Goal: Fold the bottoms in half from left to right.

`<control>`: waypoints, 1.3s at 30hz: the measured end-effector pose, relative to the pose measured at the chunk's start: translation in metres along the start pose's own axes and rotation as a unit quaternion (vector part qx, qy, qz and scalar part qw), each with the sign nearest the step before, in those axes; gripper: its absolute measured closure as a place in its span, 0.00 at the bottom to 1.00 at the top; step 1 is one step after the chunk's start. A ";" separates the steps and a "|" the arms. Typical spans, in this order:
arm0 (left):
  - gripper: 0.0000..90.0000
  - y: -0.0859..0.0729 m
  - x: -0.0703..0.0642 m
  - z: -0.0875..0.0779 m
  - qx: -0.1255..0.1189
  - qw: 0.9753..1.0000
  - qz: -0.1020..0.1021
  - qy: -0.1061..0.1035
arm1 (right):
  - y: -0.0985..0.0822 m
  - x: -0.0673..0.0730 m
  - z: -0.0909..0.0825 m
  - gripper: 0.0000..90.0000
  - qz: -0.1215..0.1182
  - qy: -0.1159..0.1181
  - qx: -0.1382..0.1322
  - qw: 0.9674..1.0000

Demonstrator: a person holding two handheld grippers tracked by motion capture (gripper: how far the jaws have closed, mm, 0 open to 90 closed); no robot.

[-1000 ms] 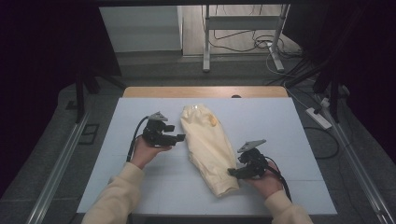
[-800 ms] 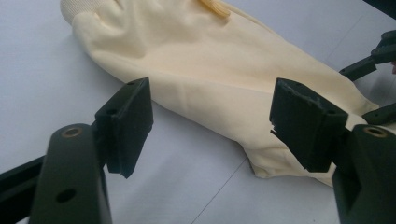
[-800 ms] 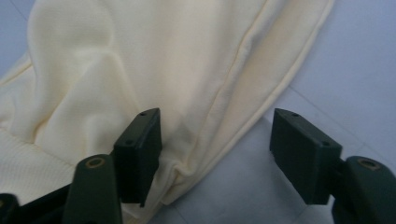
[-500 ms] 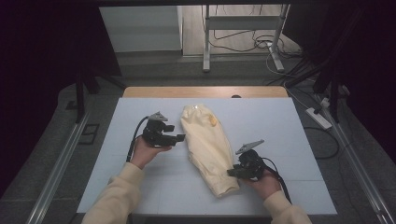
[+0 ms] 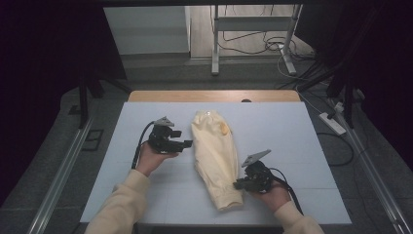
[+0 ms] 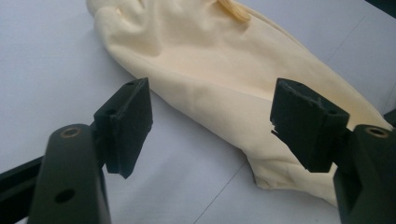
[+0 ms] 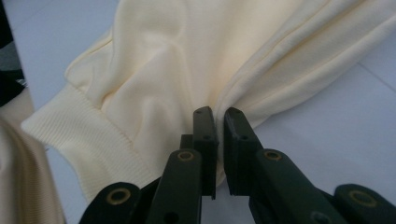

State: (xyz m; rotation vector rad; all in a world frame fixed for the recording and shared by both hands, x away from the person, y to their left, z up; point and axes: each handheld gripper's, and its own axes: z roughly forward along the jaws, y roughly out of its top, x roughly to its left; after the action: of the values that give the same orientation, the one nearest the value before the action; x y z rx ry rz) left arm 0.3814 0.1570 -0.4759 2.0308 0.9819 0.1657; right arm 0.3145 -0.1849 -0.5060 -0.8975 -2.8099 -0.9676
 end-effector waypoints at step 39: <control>0.32 0.000 -0.001 0.000 0.000 1.000 0.004 0.002 | 0.009 0.000 -0.016 0.42 -0.003 -0.059 -0.075 0.995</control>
State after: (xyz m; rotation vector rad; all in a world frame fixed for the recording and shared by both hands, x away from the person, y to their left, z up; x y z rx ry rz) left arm 0.3811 0.1565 -0.4758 2.0357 0.9757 0.1743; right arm 0.3168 -0.1880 -0.4882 -0.9955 -2.8688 -1.1763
